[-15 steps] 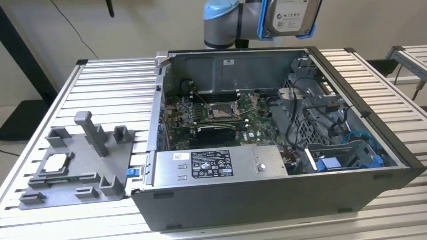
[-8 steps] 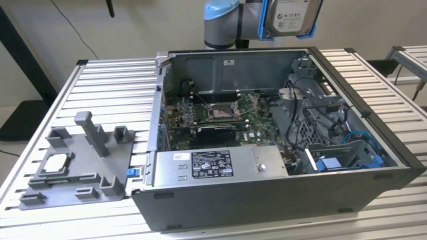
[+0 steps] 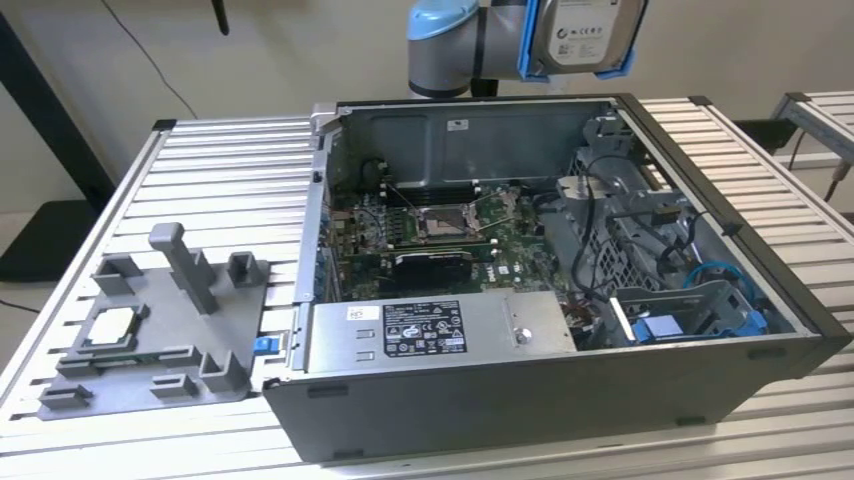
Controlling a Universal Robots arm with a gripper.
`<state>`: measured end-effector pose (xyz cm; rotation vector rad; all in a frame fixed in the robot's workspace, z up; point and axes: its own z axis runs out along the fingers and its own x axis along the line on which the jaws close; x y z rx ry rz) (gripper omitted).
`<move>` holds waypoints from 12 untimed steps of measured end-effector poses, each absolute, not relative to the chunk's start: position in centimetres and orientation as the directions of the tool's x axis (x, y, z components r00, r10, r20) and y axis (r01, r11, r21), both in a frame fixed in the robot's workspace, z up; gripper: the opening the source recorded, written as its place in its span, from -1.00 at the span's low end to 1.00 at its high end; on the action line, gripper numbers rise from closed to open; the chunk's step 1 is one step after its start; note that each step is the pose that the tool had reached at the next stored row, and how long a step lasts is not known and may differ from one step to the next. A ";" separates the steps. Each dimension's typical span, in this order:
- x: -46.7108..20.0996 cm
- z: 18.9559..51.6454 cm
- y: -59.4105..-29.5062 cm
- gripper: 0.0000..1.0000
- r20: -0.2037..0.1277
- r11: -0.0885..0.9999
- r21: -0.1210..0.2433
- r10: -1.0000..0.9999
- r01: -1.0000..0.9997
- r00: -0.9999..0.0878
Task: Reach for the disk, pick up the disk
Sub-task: 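Pick up the disk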
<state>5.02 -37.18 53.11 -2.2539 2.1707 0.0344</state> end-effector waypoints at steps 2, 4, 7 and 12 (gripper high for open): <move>5.2 53.1 -37.6 -1.00 -0.024 -0.038 0.007 -0.999 -0.999 0.038; 5.5 53.0 -38.1 -1.00 -0.024 -0.038 0.008 -0.999 -0.999 0.038; 5.9 53.0 -38.8 -1.00 -0.024 -0.038 0.010 -0.999 -0.999 0.037; 6.6 52.9 -39.8 -1.00 -0.025 -0.038 0.013 -0.999 -0.999 0.037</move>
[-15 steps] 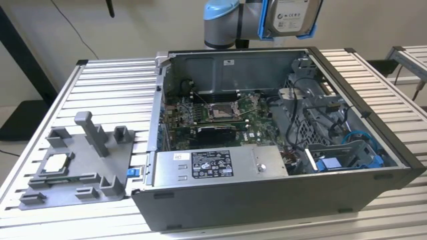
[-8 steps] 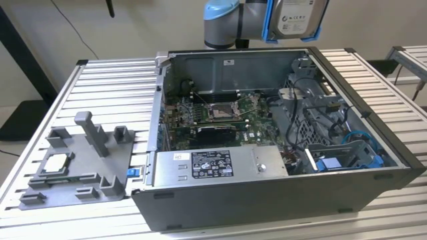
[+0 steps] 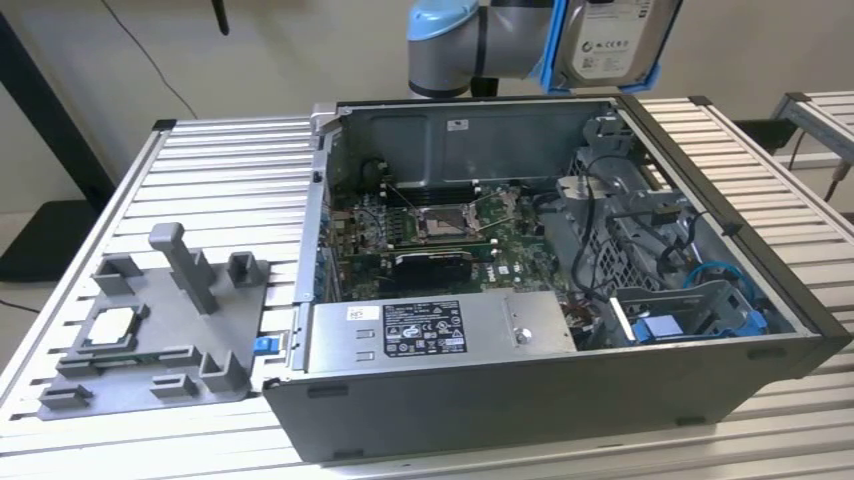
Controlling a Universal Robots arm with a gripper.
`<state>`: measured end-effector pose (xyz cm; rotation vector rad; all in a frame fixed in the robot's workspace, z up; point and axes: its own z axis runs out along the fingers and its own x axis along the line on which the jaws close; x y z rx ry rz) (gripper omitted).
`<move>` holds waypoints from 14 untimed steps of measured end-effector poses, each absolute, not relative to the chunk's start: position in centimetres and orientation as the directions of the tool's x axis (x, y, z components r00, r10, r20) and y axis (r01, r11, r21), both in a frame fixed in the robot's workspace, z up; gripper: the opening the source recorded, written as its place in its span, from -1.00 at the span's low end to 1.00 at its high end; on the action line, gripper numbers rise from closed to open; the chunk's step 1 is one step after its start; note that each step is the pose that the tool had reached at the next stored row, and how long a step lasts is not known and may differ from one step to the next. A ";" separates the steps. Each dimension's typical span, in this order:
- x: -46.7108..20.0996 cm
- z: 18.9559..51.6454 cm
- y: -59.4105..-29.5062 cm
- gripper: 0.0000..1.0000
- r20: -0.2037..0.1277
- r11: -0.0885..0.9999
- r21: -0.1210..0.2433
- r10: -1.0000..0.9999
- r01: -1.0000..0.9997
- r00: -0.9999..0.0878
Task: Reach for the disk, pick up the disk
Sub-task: 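Pick up the disk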
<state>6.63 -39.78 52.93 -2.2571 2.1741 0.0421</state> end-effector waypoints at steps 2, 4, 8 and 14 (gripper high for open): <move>6.9 52.9 -40.1 -1.00 -0.025 -0.038 0.014 -0.999 -0.999 0.037; 7.1 52.9 -40.3 -1.00 -0.025 -0.038 0.015 -0.999 -0.999 0.037; 7.6 52.8 -40.8 -1.00 -0.025 -0.038 0.016 -0.999 -0.999 0.037; 8.3 52.8 -41.4 -1.00 -0.025 -0.038 0.018 -0.999 -0.999 0.037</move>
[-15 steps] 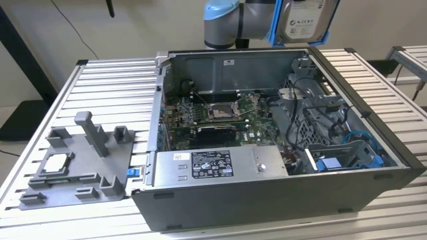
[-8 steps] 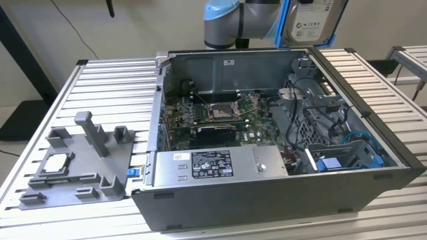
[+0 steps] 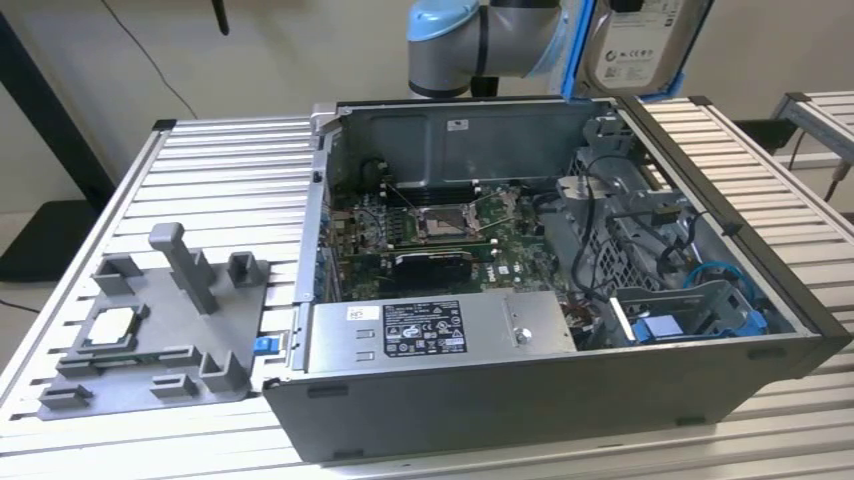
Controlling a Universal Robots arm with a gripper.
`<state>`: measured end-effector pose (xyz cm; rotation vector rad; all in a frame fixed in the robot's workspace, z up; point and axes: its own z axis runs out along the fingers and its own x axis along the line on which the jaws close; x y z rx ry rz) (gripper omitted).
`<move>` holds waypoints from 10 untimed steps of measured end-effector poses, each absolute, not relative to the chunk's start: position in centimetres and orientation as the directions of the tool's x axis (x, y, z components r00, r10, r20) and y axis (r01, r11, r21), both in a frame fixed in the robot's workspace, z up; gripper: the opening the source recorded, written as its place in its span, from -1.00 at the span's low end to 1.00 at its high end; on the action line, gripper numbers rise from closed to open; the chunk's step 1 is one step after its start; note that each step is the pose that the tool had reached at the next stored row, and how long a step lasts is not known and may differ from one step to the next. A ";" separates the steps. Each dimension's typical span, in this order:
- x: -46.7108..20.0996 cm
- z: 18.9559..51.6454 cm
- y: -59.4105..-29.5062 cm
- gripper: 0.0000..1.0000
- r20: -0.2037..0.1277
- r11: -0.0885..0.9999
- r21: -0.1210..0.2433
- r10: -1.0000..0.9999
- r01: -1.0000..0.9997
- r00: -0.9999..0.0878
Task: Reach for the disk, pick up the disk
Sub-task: 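Pick up the disk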
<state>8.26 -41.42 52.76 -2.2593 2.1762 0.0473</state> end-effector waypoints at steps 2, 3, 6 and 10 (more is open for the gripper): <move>8.5 52.7 -41.7 -1.00 -0.025 -0.038 0.018 -0.999 -0.999 0.037; 8.7 52.7 -41.8 -1.00 -0.025 -0.038 0.019 -0.999 -0.999 0.037; 8.9 52.6 -42.4 -1.00 -0.025 -0.038 0.019 -0.999 -0.999 0.037; 9.0 52.6 -43.2 -1.00 -0.025 -0.037 0.019 -0.999 -0.999 0.037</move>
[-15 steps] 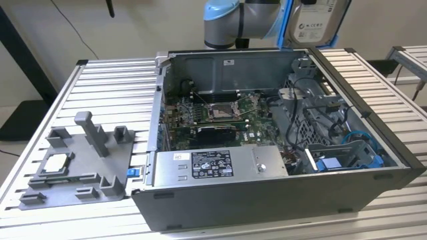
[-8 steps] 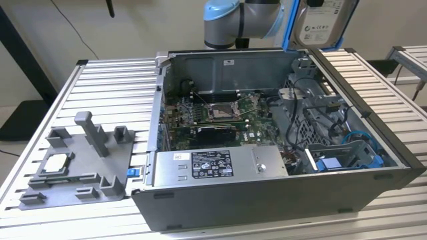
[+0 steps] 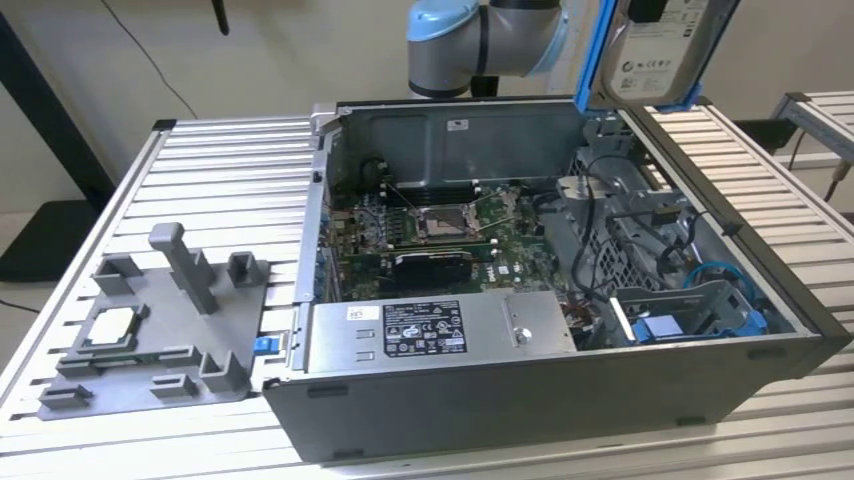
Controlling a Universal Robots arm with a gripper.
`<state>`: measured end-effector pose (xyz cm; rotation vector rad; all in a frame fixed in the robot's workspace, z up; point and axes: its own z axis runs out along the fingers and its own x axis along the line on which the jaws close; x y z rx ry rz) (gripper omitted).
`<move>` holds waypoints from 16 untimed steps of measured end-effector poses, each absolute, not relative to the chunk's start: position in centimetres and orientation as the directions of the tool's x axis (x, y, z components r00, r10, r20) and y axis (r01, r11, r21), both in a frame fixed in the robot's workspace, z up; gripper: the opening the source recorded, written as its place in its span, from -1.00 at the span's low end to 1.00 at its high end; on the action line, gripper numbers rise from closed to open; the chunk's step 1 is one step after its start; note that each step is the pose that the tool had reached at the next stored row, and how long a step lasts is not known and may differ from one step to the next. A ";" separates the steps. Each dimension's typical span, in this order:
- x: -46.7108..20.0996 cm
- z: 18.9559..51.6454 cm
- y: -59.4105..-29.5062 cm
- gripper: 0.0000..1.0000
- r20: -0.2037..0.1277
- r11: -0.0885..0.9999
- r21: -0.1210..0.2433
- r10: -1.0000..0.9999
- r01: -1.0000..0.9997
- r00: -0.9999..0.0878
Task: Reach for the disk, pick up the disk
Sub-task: 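Pick up the disk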
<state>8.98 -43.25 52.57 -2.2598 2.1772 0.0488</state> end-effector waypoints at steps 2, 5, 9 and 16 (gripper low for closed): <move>9.0 52.5 -43.6 -1.00 -0.025 -0.037 0.019 -0.999 -0.999 0.037; 9.0 52.5 -44.2 -1.00 -0.025 -0.037 0.019 -0.999 -0.999 0.037; 9.0 52.4 -44.9 -1.00 -0.024 -0.037 0.019 -0.999 -0.999 0.037; 9.0 52.1 -45.8 -1.00 -0.024 -0.036 0.019 -0.999 -0.999 0.036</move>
